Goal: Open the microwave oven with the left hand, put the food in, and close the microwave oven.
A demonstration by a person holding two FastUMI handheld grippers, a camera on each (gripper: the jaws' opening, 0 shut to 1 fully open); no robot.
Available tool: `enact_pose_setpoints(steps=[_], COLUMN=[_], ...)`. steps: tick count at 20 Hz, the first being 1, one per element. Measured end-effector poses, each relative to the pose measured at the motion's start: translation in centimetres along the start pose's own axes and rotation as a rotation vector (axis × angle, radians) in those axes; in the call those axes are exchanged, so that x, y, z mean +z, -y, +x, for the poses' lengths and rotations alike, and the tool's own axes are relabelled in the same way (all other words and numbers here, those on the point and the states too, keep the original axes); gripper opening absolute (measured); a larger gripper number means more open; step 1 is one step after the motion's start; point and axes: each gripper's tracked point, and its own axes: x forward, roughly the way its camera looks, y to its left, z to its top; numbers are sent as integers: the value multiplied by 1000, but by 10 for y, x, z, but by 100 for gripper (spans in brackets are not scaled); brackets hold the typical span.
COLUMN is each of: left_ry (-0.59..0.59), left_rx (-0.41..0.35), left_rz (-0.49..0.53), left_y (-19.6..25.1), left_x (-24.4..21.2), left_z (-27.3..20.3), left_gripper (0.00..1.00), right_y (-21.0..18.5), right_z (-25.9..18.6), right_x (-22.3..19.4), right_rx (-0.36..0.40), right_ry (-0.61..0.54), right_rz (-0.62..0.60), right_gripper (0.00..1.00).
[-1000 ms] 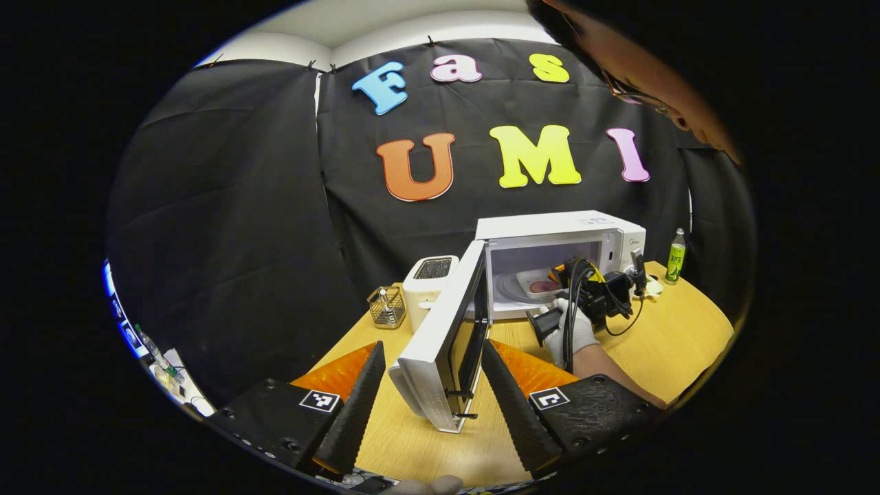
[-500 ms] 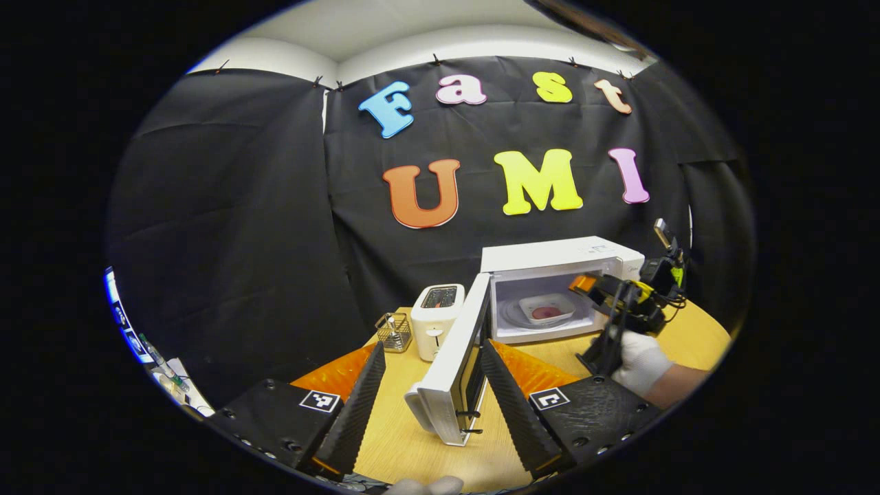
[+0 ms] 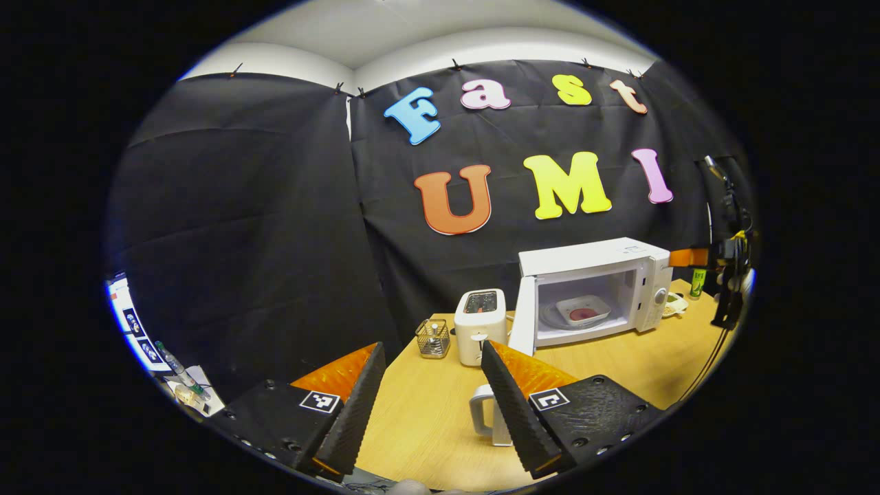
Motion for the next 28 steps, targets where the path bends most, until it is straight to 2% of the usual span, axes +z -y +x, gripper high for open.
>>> enact_pose_setpoints(steps=[3,6,7,8,9,10,11,13,15,20,21,22,23,24,25,27,28], left_ry=[-11,-26,-32,-36,-20,4,2,-29,-43,-61,-77,-74,-86,-96,-111,-109,-106], left_rx=[-19,-38,-64,-74,-89,-88,-78,-77,-113,-136,-156,-156,-161,-160,-163,-175,-185], left_rz=[-15,-67,-86,-91,-84,-67,-40,-37,-59,-33,-48,-48,-45,-42,-43,-31,-18], left_y=[1,0,5,5,6,4,1,0,6,17,22,23,26,25,26,36,42], left_x=[-12,-25,-30,-33,-35,-35,-39,-59,-73,-102,-108,-110,-116,-121,-125,-126,-124], left_z=[14,29,32,35,37,43,50,61,65,94,96,99,99,101,98,95,92], left_gripper=[85,79,77,66,69,44,33,0,2,0,0,0,0,0,0,0,0], right_y=[20,29,32,34,37,40,41,43,46,48,49,52,53,55,58,62,65], right_z=[-31,-61,-69,-77,-83,-88,-92,-99,-107,-120,-123,-124,-126,-128,-129,-132,-133], right_x=[8,12,12,13,14,14,13,14,16,19,19,21,22,21,19,16,18], right_rx=[-25,-46,-55,-60,-70,-82,-91,-103,-119,-138,-143,-150,-155,-162,-167,-171,-174], right_ry=[-16,-28,-36,-39,-42,-48,-52,-59,-63,-71,-74,-70,-64,-66,-71,-88,-86], right_rz=[-89,-141,-144,-143,-143,-141,-133,-110,-97,-99,-99,-95,-84,-74,-66,-47,-45], right_gripper=[100,100,90,100,100,100,100,100,100,100,91,100,100,91,100,100,91])
